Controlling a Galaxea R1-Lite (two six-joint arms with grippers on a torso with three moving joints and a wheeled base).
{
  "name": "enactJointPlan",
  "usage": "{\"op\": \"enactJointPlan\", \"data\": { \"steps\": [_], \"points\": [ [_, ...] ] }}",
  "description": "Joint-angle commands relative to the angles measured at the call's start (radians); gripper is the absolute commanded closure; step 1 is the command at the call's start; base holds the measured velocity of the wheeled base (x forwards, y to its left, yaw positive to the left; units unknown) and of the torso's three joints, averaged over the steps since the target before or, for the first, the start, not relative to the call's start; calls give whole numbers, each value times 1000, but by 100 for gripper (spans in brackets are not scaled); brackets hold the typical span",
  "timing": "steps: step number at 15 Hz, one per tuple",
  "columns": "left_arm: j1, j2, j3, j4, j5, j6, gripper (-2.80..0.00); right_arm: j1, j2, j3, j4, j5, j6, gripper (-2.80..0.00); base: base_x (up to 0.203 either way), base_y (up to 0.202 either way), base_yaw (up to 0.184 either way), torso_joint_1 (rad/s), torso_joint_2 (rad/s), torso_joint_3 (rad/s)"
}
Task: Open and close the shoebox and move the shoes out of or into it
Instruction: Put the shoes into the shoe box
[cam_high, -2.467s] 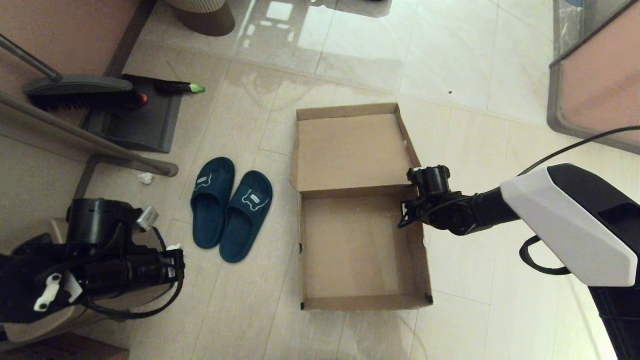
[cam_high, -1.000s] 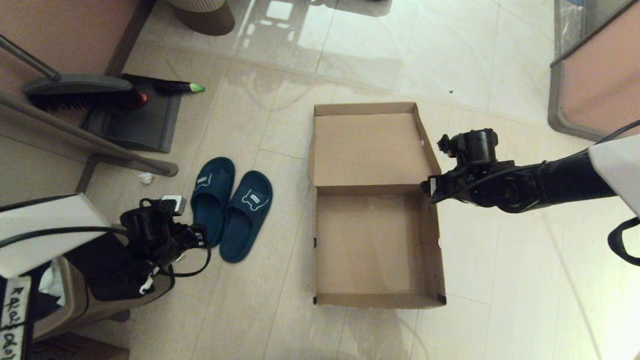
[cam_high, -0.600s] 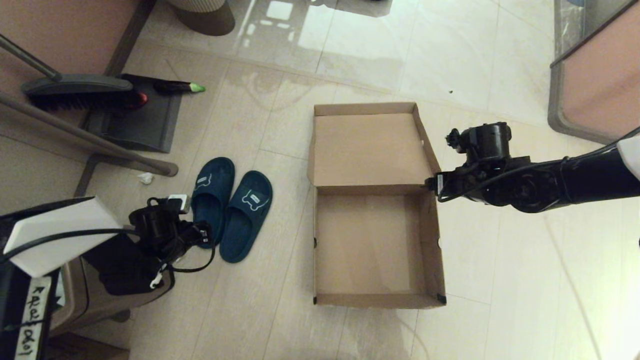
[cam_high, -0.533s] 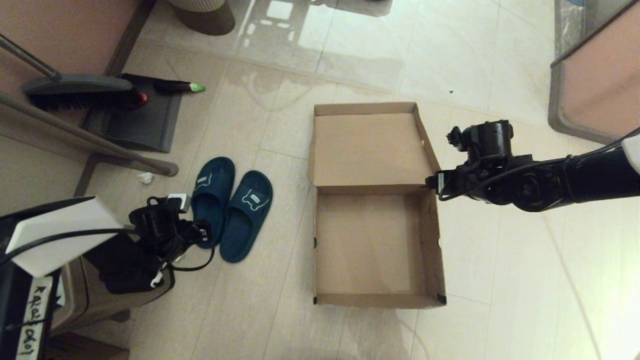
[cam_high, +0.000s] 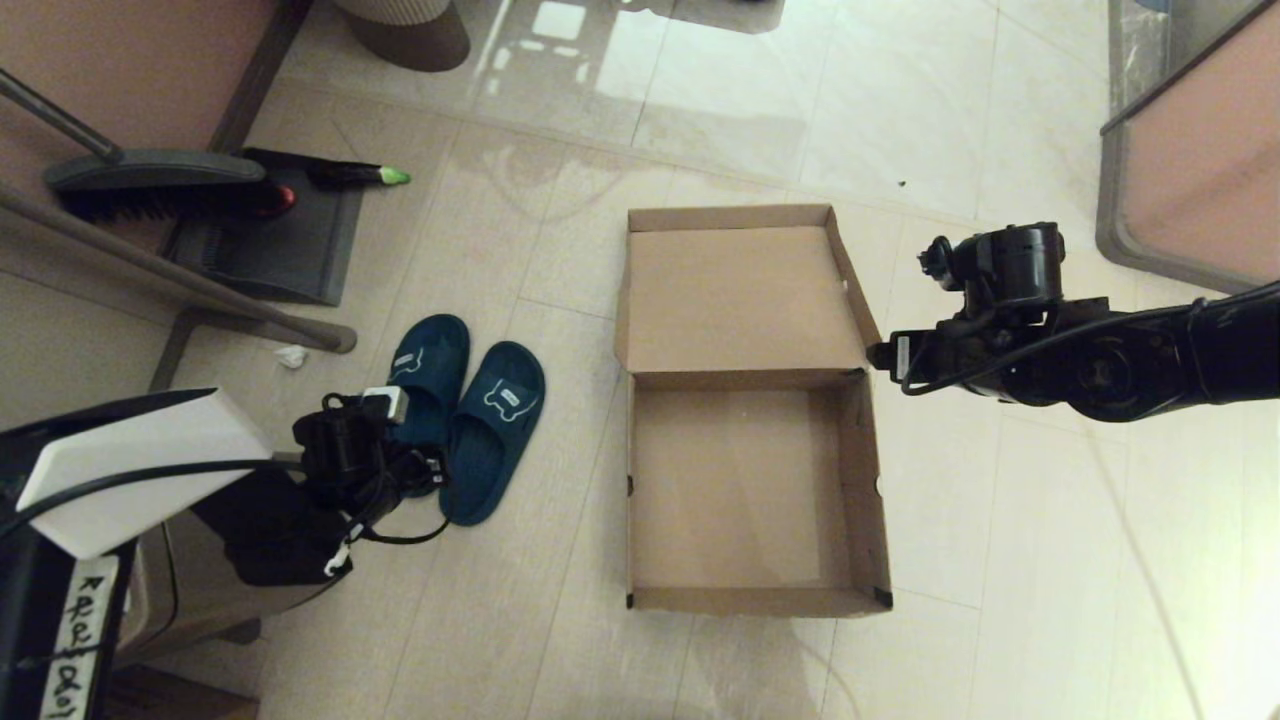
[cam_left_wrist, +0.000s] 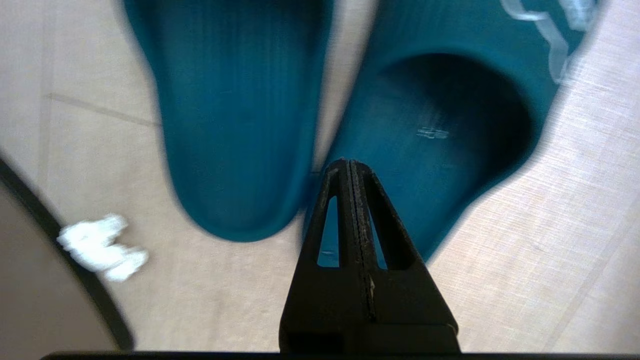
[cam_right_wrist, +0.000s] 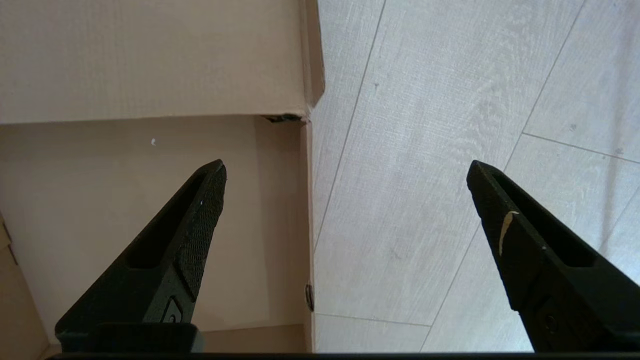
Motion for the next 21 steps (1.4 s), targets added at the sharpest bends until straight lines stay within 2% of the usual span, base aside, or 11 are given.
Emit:
{"op": "enactJointPlan", "data": {
  "steps": [1, 4, 10, 15, 18, 21],
  "points": [
    [-5, -2, 16, -4, 0, -2, -280, 0, -11, 8, -2, -1, 0, -280, 0, 0, 0, 0, 0, 0],
    [-6, -10, 13, -4, -9, -36, -280, 0, -11, 23, -4, -1, 0, -280, 0, 0, 0, 0, 0, 0],
    [-4, 0, 9, -11, -3, -46, -280, -1, -14, 30, 0, 2, 3, -280, 0, 0, 0, 0, 0, 0],
    [-4, 3, 7, -13, -5, -61, -280, -2, -36, 31, 41, 9, 37, -280, 0, 0, 0, 0, 0, 0],
    [-3, 34, -56, -10, -7, -74, -280, 1, -57, 41, 55, 51, 58, -280, 0, 0, 0, 0, 0, 0],
    [-4, 82, -127, -5, -1, -66, -280, 19, -84, 37, 134, 118, 91, -280, 0, 0, 0, 0, 0, 0]
  ]
}}
